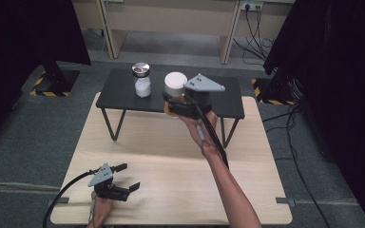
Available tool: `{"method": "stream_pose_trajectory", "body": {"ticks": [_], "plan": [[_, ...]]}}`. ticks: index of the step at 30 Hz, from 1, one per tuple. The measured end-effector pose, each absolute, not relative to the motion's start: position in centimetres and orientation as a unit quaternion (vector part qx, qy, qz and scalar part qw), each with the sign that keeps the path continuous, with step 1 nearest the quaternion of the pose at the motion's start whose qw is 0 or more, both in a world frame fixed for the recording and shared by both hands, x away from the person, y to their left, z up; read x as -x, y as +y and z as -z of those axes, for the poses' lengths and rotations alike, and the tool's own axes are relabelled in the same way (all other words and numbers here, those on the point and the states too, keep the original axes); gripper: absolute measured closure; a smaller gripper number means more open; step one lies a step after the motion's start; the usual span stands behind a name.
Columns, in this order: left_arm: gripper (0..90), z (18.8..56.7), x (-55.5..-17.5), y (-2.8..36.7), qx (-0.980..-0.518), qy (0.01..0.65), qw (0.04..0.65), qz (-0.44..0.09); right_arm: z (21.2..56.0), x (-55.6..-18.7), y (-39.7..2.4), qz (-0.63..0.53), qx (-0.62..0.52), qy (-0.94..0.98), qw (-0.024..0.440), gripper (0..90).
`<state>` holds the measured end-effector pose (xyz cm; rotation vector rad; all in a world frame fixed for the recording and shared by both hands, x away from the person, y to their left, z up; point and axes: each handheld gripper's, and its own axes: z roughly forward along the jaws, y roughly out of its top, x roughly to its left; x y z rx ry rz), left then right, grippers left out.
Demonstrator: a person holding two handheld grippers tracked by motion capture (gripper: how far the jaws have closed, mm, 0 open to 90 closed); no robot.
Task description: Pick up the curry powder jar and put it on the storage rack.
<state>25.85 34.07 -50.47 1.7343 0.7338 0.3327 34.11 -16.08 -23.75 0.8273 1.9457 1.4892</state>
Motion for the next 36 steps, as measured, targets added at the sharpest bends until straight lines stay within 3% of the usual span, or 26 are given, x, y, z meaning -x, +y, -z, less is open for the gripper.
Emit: {"method": "stream_pose_trajectory", "body": {"ticks": [7,17,36], "plan": [[2.5,50.5,-25.9,34.1,-0.741,0.314,0.576,-0.142,22.6,-37.5,-15.3,-0.534,-0.344,0.713,0.297,35.0],[2.5,50.4,-25.9,34.1,-0.741,0.315,0.575,-0.143,23.0,-41.8,-15.4,-0.512,-0.402,0.699,0.296,35.0],[2.5,50.4,-25.9,34.0,-0.741,0.316,0.575,-0.144,24.8,-43.8,-15.4,-0.497,-0.425,0.699,0.290,35.0]]}}
